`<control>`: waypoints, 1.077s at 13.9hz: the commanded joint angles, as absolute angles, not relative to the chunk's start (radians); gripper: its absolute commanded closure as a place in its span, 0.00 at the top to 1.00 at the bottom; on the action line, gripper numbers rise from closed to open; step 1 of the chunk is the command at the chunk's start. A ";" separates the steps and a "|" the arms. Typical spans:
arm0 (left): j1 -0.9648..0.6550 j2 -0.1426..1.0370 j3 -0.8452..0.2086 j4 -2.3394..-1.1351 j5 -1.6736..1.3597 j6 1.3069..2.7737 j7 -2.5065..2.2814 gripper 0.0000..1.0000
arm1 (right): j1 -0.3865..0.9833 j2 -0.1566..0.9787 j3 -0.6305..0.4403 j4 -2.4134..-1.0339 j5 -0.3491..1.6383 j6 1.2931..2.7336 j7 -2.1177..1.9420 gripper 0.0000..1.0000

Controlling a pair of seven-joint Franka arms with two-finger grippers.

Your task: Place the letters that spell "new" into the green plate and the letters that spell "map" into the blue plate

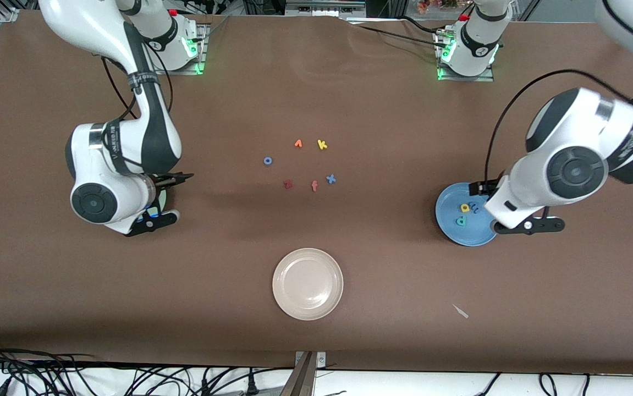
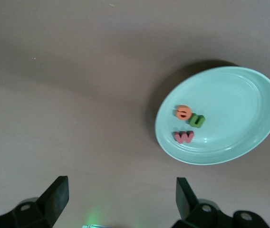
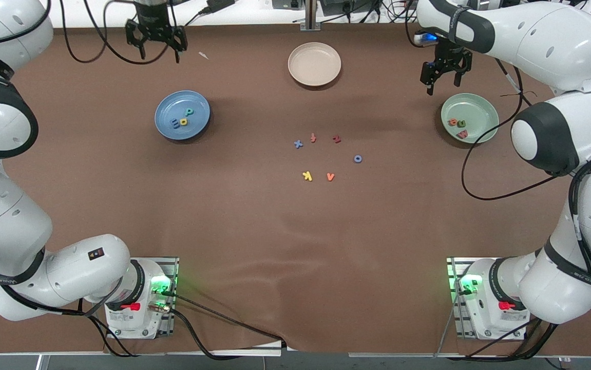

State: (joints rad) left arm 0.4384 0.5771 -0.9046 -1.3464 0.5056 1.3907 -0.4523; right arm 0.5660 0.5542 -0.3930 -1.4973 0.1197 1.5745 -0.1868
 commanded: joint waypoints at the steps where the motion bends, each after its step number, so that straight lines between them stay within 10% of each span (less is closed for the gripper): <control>1: 0.387 0.447 -0.789 -1.316 0.410 1.348 -0.270 1.00 | 0.584 0.453 -0.393 -1.526 0.104 1.552 -0.187 1.00; 7: 0.089 0.181 -0.188 -1.400 -0.022 1.429 -0.011 1.00 | 0.332 0.126 -0.156 -1.684 0.072 1.559 -0.192 1.00; 11: 0.006 -0.006 -0.088 -1.681 -0.020 1.695 -0.012 1.00 | 0.221 -0.007 -0.121 -1.671 -0.052 1.496 -0.195 1.00; 15: -0.061 -0.044 -0.032 -1.716 -0.008 1.698 -0.018 1.00 | 0.137 -0.054 -0.114 -1.663 -0.063 1.500 -0.199 1.00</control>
State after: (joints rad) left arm -0.0076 0.0117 -0.0872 -1.6544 0.0001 1.6697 -0.0351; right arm 0.1708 -0.0366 -0.1456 -1.6327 -0.0462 1.4989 -0.1949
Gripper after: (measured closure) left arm 0.000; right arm 0.000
